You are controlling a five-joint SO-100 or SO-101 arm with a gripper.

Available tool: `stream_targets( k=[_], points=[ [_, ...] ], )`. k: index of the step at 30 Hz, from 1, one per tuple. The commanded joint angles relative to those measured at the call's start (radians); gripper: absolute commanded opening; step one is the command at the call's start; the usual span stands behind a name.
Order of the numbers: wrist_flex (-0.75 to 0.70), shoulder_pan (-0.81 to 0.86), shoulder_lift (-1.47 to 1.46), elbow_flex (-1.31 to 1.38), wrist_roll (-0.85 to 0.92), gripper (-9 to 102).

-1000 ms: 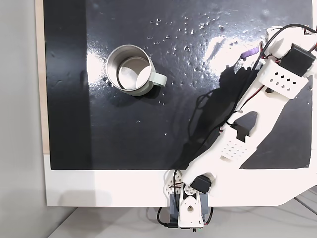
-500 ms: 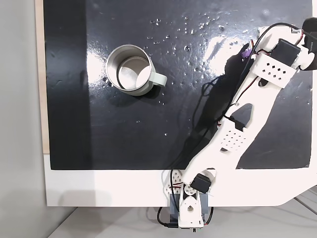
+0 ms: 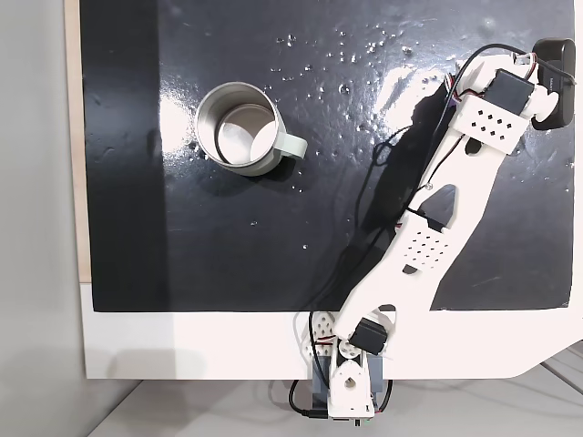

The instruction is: Grasp a pengrip and put it in the cup.

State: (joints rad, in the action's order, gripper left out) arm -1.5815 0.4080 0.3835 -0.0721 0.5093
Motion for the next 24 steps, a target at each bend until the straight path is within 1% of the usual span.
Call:
stream_targets(
  k=[1,10,13,20,24],
  points=[
    [-0.031,-0.018,0.003,0.058,0.031,21],
    [-0.044,0.005,-0.049,0.06,0.075,20],
    [-0.048,0.011,-0.057,0.06,0.077,16],
    [-0.057,0.018,-0.057,0.075,0.078,3],
    [-0.072,0.018,-0.057,0.092,0.078,0]
  ],
)
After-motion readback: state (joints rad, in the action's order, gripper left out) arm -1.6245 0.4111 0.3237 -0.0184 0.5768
